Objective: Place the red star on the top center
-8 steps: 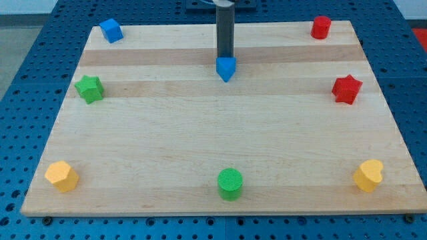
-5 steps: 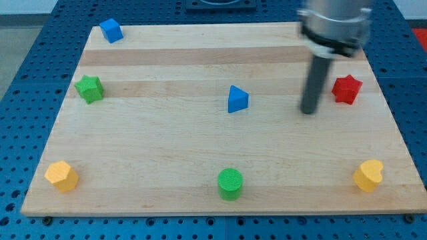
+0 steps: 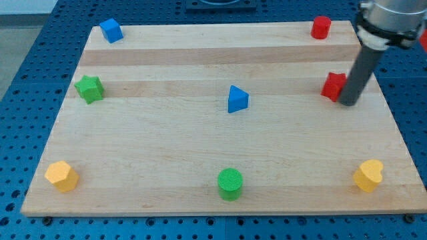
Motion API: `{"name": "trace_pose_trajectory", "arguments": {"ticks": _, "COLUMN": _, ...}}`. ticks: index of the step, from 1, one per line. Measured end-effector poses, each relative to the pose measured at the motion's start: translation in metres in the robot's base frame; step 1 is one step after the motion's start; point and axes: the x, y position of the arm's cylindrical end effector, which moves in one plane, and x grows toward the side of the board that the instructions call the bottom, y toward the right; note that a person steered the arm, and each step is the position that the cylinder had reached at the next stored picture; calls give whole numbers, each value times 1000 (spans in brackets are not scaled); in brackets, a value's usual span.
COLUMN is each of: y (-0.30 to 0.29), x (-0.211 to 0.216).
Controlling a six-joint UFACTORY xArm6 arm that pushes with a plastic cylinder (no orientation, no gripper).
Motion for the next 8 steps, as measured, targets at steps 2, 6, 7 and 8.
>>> {"name": "trace_pose_trajectory", "arguments": {"ticks": 2, "y": -18, "x": -32}}
{"name": "trace_pose_trajectory", "arguments": {"ticks": 6, "y": -1, "x": -66}}
{"name": "trace_pose_trajectory", "arguments": {"ticks": 7, "y": -40, "x": -66}}
{"name": "trace_pose_trajectory", "arguments": {"ticks": 8, "y": -75, "x": -71}}
